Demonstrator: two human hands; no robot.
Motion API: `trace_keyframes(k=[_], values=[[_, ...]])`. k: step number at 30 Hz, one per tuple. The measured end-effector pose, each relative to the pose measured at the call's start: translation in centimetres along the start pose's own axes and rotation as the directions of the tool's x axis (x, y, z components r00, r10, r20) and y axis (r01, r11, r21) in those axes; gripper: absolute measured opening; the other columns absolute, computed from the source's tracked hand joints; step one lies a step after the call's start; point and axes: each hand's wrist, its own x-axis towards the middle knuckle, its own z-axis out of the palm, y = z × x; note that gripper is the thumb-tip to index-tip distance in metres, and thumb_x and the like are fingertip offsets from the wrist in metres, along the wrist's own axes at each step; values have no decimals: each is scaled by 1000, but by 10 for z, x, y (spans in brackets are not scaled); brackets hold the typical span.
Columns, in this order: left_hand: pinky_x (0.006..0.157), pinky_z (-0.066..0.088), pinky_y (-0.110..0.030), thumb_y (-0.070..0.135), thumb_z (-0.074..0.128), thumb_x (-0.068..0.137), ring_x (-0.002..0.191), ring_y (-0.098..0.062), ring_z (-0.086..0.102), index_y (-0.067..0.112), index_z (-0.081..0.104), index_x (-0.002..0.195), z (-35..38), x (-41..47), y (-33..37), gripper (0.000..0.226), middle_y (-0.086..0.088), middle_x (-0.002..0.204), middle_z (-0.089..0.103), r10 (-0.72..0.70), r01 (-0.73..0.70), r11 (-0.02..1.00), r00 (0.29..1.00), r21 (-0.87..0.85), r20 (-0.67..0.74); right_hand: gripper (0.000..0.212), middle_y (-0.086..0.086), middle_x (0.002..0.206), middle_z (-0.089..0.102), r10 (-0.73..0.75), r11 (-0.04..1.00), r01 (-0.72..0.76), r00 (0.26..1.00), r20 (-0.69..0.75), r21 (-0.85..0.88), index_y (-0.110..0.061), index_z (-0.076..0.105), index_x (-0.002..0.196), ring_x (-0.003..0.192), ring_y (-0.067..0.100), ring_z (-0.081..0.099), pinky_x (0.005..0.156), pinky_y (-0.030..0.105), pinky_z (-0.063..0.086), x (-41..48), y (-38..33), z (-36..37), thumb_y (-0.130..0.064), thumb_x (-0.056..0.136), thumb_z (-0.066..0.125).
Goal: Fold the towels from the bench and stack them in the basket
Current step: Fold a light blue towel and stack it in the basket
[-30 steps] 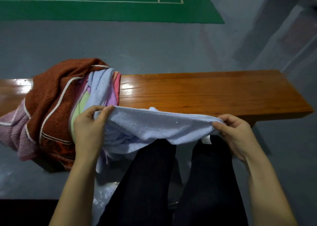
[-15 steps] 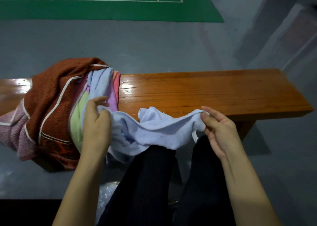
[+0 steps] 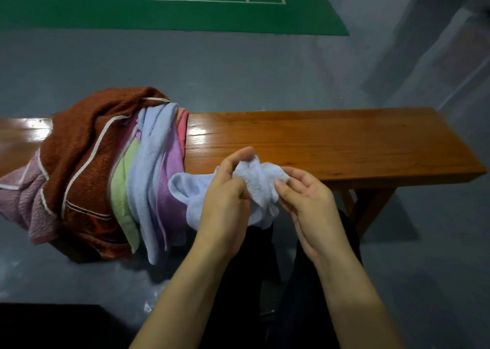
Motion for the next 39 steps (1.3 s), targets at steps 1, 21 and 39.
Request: trace_keyframes(k=[1, 21, 39], values=[[44, 45, -13, -13, 29, 87, 45, -2, 56, 15, 51, 128, -2, 0, -1, 54, -4, 61, 60, 26, -25, 998, 1000, 62, -3, 20, 8, 97, 74, -6, 1000, 6, 1000, 10, 13, -10, 62, 104, 91, 20, 71, 77, 23, 57, -2, 0, 1, 1, 88, 58], [80, 52, -23, 8, 56, 93, 80, -8, 65, 37, 56, 114, -15, -2, 6, 35, 2, 81, 67, 320, -412, 714, 911, 567, 259, 16, 8, 91, 75, -69, 996, 73, 996, 63, -56, -8, 69, 100, 86, 21, 72, 71, 25, 57, -9, -11, -2, -6, 90, 57], [70, 45, -25, 32, 65, 79, 75, -11, 58, 15, 67, 76, -12, 3, -2, 17, 1, 77, 62, 477, -451, 602, 865, 659, 157, 18, 6, 97, 74, -111, 990, 122, 984, 136, -76, -13, 67, 103, 92, 19, 71, 72, 22, 54, -13, -8, -1, -9, 92, 53]])
